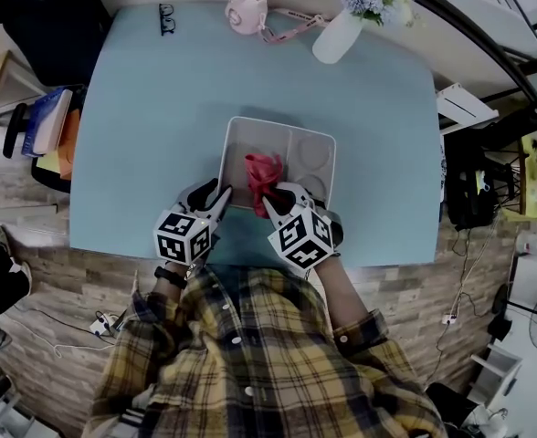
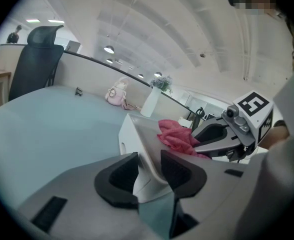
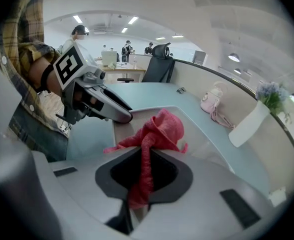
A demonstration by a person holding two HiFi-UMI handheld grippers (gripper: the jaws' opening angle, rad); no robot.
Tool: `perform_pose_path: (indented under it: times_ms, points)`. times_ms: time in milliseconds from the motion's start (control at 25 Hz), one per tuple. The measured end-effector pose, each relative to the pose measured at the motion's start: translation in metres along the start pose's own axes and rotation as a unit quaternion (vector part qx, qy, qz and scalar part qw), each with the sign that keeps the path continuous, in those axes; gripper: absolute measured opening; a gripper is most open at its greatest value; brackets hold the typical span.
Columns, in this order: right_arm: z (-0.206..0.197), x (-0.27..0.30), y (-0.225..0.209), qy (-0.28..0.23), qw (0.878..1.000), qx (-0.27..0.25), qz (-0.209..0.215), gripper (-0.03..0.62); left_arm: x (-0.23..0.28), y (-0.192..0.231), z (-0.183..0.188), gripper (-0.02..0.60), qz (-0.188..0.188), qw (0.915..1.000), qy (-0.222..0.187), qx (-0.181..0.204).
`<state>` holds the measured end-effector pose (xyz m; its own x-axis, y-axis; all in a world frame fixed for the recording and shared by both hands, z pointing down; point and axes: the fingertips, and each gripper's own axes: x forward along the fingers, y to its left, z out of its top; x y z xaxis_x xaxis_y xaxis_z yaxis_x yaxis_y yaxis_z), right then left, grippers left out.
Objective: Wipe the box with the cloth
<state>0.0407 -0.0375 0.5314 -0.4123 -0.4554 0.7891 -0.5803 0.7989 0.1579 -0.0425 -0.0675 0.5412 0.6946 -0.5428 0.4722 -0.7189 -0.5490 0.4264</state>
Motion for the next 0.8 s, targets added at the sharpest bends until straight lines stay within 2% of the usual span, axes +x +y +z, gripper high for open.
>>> perform_pose_path:
  times_ms: [400,800]
  points:
    - [-0.020,-0.017,-0.009,0.017,1.000,-0.008,-0.021,0.046,0.001,-0.001,0.000,0.140,0.002,1.0000,-0.001,-0.002]
    - [-0.039,-0.031,-0.020,0.022,0.999,0.026,-0.041,0.046,0.000,0.000,0.000,0.140,0.004,1.0000,-0.001,-0.001]
